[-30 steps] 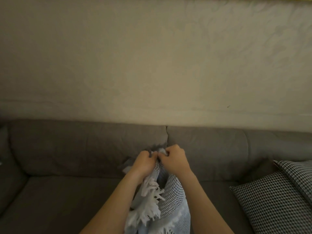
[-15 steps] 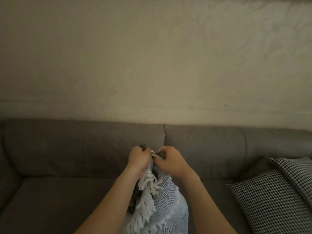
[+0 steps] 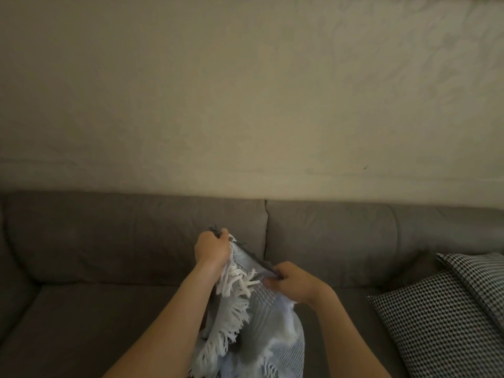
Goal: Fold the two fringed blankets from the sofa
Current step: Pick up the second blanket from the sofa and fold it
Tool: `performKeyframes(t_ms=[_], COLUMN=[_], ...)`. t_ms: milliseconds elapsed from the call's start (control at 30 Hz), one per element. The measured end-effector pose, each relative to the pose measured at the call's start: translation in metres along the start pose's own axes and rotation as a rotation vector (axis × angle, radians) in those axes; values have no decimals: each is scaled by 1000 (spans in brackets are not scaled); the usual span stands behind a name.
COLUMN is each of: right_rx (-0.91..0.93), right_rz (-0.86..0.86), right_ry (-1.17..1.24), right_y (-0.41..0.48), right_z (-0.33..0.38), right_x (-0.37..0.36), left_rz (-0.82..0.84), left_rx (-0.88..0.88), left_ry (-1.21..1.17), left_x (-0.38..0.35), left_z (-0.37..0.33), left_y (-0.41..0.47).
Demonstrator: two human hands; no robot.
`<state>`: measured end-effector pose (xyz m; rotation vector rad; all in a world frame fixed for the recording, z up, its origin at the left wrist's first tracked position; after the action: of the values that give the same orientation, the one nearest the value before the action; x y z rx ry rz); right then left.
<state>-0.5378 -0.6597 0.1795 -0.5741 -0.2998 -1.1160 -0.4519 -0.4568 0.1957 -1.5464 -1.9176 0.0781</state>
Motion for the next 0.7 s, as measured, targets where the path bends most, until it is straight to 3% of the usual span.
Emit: performKeyframes(t_ms=[167, 267, 400, 500, 600, 700], right_rx=[142, 84, 35, 21, -5, -60], right_rz=[-213, -295, -235, -280, -515, -928], right_ry=[369, 411, 411, 422, 482, 725], right_y=[3, 6, 9, 9, 10, 8], right_z=[35, 38, 33, 34, 34, 28], right_x=[9, 21, 26, 27, 32, 35], left_rz=[147, 235, 399, 533, 453, 392], left_rx=[83, 173, 347, 406, 402, 365], left_ry=[-53, -188, -384, -337, -280, -251], left_x=[-5, -5, -2, -1, 0, 3], left_z=[9, 14, 30, 35, 40, 41], left_y=[-2, 0, 2, -5, -1, 11])
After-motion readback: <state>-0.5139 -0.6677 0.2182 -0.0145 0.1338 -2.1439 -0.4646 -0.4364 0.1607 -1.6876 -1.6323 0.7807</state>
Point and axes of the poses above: each hand's wrist, its own y-axis towards the middle knuckle, its own x-axis out of the back of the hand, z = x × y, the point moved 2 cm from there along y, towards the middle knuckle, and after that the axes turned 10 degrees about x, right-handed, at the moved point
